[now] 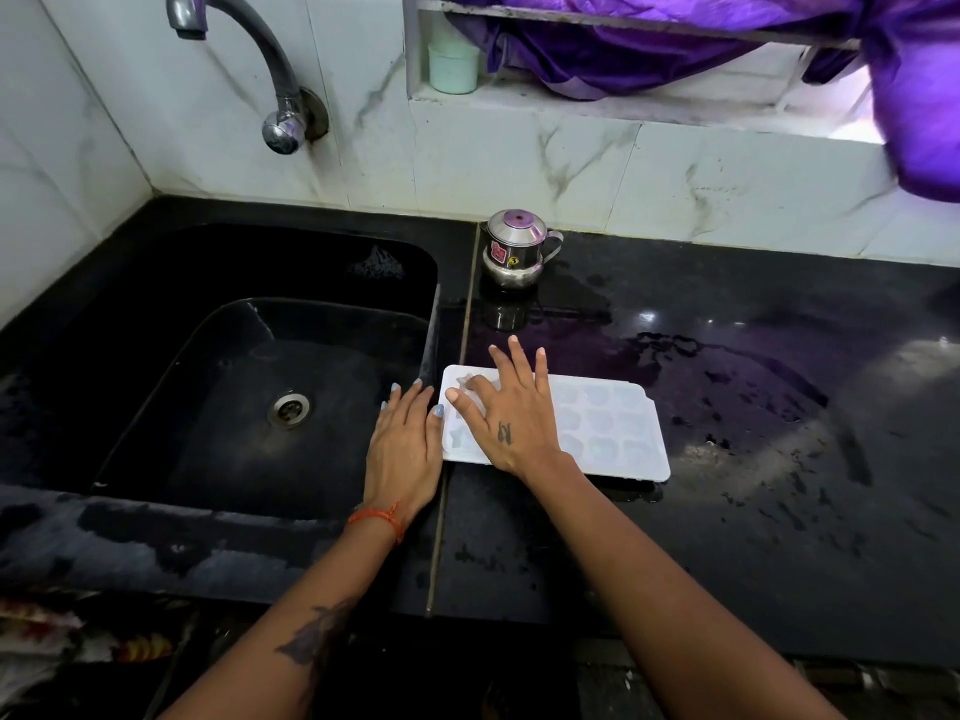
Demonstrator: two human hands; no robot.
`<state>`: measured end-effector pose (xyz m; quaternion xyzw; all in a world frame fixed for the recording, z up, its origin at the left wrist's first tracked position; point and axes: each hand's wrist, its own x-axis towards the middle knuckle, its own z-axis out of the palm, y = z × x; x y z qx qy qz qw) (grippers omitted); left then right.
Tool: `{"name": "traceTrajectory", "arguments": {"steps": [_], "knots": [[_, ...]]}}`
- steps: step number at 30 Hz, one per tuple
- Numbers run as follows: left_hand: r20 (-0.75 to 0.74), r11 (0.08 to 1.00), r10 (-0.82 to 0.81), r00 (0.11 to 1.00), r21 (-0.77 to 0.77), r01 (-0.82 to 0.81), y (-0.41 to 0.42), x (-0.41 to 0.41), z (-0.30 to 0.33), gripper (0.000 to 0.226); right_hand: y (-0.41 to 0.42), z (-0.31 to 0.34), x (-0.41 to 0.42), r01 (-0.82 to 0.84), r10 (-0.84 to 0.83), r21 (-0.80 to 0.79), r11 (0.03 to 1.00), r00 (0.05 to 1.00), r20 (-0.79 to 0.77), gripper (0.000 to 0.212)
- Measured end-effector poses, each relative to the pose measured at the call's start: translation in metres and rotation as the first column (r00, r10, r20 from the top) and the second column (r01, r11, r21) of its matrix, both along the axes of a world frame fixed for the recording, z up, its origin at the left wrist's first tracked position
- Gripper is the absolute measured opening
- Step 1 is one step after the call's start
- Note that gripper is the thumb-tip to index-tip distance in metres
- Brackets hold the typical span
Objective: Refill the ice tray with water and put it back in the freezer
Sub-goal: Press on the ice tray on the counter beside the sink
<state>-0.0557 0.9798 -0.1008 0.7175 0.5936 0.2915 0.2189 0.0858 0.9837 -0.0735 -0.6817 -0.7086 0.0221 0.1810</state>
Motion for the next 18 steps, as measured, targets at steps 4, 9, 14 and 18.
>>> {"name": "traceTrajectory", "arguments": {"steps": [4, 9, 14, 18], "knots": [[0.000, 1.000, 0.003, 1.000, -0.003, -0.003, 0.0001, -0.0004, -0.0002, 0.058, 0.0006, -0.0029, 0.0003, -0.007, 0.007, -0.010, 1.000, 1.000, 0.028, 0.088], [-0.012, 1.000, 0.006, 1.000, -0.003, -0.006, -0.0002, 0.0004, 0.0007, 0.060, -0.0001, -0.0051, 0.0013, -0.004, 0.003, 0.007, 1.000, 0.999, 0.050, 0.089], [-0.022, 1.000, 0.011, 1.000, -0.007, -0.011, -0.0005, 0.0003, 0.0006, 0.060, -0.0015, -0.0041, 0.0005, 0.013, -0.014, 0.008, 1.000, 0.997, 0.078, 0.092], [-0.023, 1.000, 0.011, 1.000, -0.002, -0.011, -0.0006, 0.0003, 0.0007, 0.059, -0.0027, -0.0019, 0.0003, 0.013, -0.013, 0.000, 1.000, 0.996, 0.089, 0.095]]}}
